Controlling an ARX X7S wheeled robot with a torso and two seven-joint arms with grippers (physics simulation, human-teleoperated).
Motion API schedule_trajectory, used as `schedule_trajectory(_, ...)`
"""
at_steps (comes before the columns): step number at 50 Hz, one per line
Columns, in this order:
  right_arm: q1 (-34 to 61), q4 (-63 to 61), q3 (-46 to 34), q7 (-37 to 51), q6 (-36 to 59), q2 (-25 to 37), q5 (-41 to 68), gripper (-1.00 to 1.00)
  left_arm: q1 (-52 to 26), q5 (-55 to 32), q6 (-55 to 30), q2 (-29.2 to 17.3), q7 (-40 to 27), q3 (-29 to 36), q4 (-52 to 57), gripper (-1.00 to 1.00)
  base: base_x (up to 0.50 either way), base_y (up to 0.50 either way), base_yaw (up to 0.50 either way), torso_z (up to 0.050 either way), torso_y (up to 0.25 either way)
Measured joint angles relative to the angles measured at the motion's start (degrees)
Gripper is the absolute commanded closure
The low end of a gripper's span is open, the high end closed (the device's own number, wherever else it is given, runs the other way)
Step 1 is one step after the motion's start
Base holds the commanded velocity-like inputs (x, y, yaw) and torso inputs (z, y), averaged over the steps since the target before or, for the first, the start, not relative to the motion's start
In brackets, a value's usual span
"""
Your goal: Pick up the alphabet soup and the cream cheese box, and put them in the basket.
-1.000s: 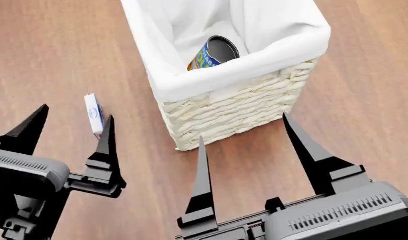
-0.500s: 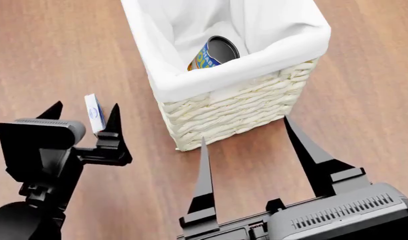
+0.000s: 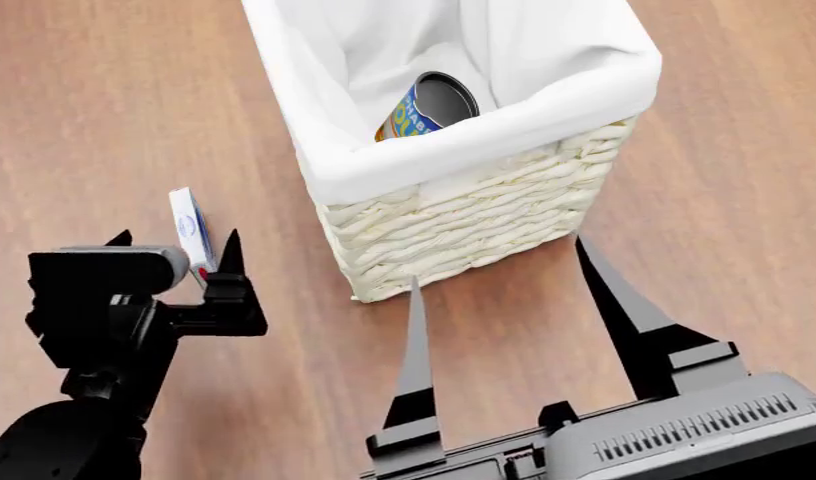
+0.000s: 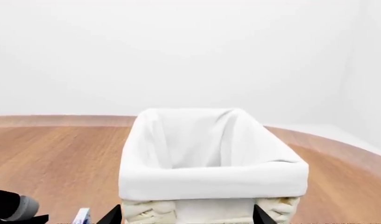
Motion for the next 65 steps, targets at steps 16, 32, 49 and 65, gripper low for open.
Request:
schedule_trajectory(16,-0.32,0.17,0.12,0.03,-0.06,0.03,0.18,-1.00,-1.08,0.54,1.85,0.91,0.05,0.28,-4.76,-1.00,0.00,0.00,0.00,0.000,0.000)
schedule_trajectory(32,-0.80,0.23,0.25,0.13,-0.31,0.15,0.15,-1.00,-2.89,1.74,5.32,2.00,0.96,0.82,-12.25,-1.00,0.00,0.00,0.00,0.000,0.000)
schedule_trajectory(49,-1.21,0.27,0.42,0.25,-0.47,0.31,0.22,-1.00,-3.27,2.28,6.48,2.22,1.33,1.16,-14.10,1.00,0.00,0.00,0.00,0.000,0.000)
schedule_trajectory(65,-1.50,0.19,0.43,0.29,-0.41,0.18,0.22,-1.00,-3.91,0.97,4.45,0.36,0.40,1.10,-9.71,1.00,0.00,0.00,0.00,0.000,0.000)
